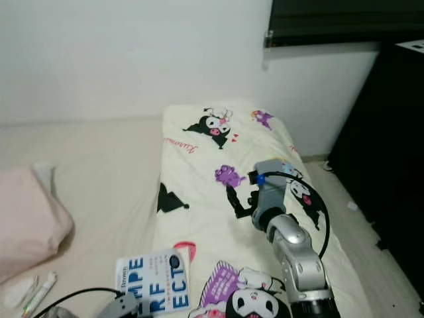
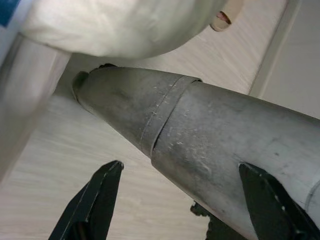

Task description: Clean up the room

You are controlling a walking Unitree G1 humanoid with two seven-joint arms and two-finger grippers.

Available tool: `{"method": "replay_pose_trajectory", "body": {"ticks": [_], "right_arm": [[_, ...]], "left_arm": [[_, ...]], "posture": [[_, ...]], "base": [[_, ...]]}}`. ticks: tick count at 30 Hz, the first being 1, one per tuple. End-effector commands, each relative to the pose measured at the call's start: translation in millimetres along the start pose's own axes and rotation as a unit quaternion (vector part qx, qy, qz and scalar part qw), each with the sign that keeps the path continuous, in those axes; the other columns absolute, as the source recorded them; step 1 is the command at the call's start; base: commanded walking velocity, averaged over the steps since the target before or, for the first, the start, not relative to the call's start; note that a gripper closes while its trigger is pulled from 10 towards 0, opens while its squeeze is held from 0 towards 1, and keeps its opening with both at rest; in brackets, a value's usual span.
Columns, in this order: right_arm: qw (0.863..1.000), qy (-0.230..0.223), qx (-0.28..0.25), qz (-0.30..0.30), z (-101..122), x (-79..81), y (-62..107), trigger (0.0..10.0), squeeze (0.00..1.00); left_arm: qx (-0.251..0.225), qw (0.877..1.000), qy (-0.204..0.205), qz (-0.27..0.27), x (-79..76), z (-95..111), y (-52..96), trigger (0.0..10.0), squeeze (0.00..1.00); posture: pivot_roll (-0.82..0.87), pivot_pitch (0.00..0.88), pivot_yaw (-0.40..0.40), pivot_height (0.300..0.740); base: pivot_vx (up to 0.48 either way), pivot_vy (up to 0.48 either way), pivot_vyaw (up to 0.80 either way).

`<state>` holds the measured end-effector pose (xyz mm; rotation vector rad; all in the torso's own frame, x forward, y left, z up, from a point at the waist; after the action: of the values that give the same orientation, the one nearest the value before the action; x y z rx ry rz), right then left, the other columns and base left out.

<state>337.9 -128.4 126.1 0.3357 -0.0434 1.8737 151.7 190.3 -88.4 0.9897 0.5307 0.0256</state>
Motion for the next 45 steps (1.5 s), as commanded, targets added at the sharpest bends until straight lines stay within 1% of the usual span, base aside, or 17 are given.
{"method": "replay_pose_trajectory", "body": {"ticks": [1,2,3,4,5,6,7,8,9,11,17,19,23,33,37,40,45], "right_arm": [[1.000,-0.002,0.020,-0.007,-9.9,-3.6,0.6,10.0,0.00],[1.000,-0.001,0.024,-0.004,-11.3,-3.0,0.1,10.0,0.00],[1.000,0.000,0.026,-0.002,-12.0,-2.3,-0.2,10.0,0.00],[1.000,0.000,0.026,-0.002,-12.0,-2.3,-0.2,10.0,0.00],[1.000,0.000,0.027,0.000,-12.5,-1.9,-0.5,10.0,0.00],[1.000,0.000,0.027,0.000,-12.5,-1.9,-0.5,10.0,0.00],[1.000,0.001,0.028,0.001,-12.8,-1.6,-0.5,10.0,0.00],[1.000,0.001,0.030,0.001,-13.8,-2.0,-0.4,10.0,0.00],[1.000,0.001,0.030,0.001,-13.8,-2.0,-0.4,10.0,0.00],[0.999,0.007,0.041,-0.006,-21.7,-6.7,0.7,10.0,0.00],[0.997,0.016,0.067,-0.044,-43.2,-27.3,6.6,10.0,0.00],[0.997,0.016,0.067,-0.044,-43.2,-27.3,6.6,10.0,0.00],[0.984,-0.006,0.126,-0.125,-87.1,-69.0,29.7,10.0,0.00],[0.968,-0.041,0.179,-0.169,-132.4,-95.2,58.1,10.0,0.00],[0.962,-0.055,0.196,-0.181,-147.8,-100.6,67.7,10.0,0.00],[0.953,-0.082,0.214,-0.199,-168.7,-106.0,83.4,10.0,0.00],[0.946,-0.098,0.226,-0.212,-182.6,-110.1,94.9,10.0,0.00]], "left_arm": [[0.035,0.999,0.024,-0.035,-20.3,-20.0,-15.4,10.0,0.00],[0.055,0.998,0.029,-0.016,-22.6,-27.5,-22.9,10.0,0.00],[0.076,0.996,0.015,0.040,-16.7,-33.0,-28.7,10.0,0.00],[0.076,0.996,0.015,0.040,-16.7,-33.0,-28.7,10.0,0.00],[0.089,0.990,0.013,0.107,-6.8,-35.1,-30.8,10.0,0.00],[0.089,0.990,0.013,0.107,-6.8,-35.1,-30.8,10.0,0.00],[0.096,0.984,0.012,0.152,0.1,-35.8,-30.7,10.0,0.00],[0.076,0.977,0.026,0.195,8.1,-30.1,-30.1,10.0,0.00],[0.076,0.977,0.026,0.195,8.1,-30.1,-30.1,10.0,0.00],[0.054,0.965,0.058,0.251,17.8,-23.9,-28.9,10.0,0.00],[0.087,0.959,0.055,0.263,12.7,-33.9,-33.2,10.0,0.00],[0.087,0.959,0.055,0.263,12.7,-33.9,-33.2,10.0,0.00],[0.101,0.949,0.085,0.285,4.5,-47.2,-38.2,10.0,0.00],[0.136,0.933,0.106,0.316,-0.7,-59.6,-40.2,10.0,0.00],[0.140,0.929,0.105,0.325,1.0,-56.1,-41.9,10.0,0.00],[0.136,0.922,0.108,0.346,6.7,-41.3,-47.1,10.0,0.00],[0.125,0.921,0.106,0.354,10.8,-22.7,-54.3,10.0,0.00]], "posture": [[-0.01,0.064,-0.011,0.713],[-0.01,0.061,-0.010,0.718],[-0.01,0.061,-0.010,0.723],[-0.01,0.061,-0.010,0.723],[-0.02,0.058,-0.011,0.728],[-0.02,0.058,-0.011,0.728],[-0.02,0.058,-0.011,0.733],[-0.02,0.058,-0.011,0.738],[-0.02,0.058,-0.011,0.738],[-0.02,0.058,-0.012,0.740],[-0.02,0.052,-0.009,0.740],[-0.02,0.052,-0.009,0.740],[-0.02,0.046,-0.009,0.740],[-0.02,0.044,-0.010,0.740],[-0.02,0.043,-0.010,0.740],[-0.02,0.041,-0.007,0.740],[-0.02,0.039,-0.005,0.740]], "base": [[0.000,0.000,0.00],[0.000,0.000,0.00],[0.000,0.000,0.00],[0.000,0.000,0.00],[0.000,0.000,0.00],[0.000,0.000,0.00],[0.000,0.000,0.00],[0.000,0.000,0.00],[0.000,0.000,0.00],[-0.240,0.000,0.00],[-0.480,0.000,0.00],[-0.480,0.000,0.00],[-0.091,0.000,0.60],[0.000,0.000,0.79],[0.000,0.000,0.79],[0.000,0.000,0.79],[0.000,0.000,0.79]]}}
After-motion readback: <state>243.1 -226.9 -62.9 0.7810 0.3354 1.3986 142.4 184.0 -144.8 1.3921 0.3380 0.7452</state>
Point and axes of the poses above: a point about 5 cm out from each wrist's last joint towards the gripper, its own y axis pointing back from the gripper into the wrist, its own z axis along the axis of the wrist's last joint, x = y × z, the point moved 4 cm from there along -y, pointing out of the wrist towards the gripper, and after that the axes turned 14 degrees about -y, right-handed, at the moved point
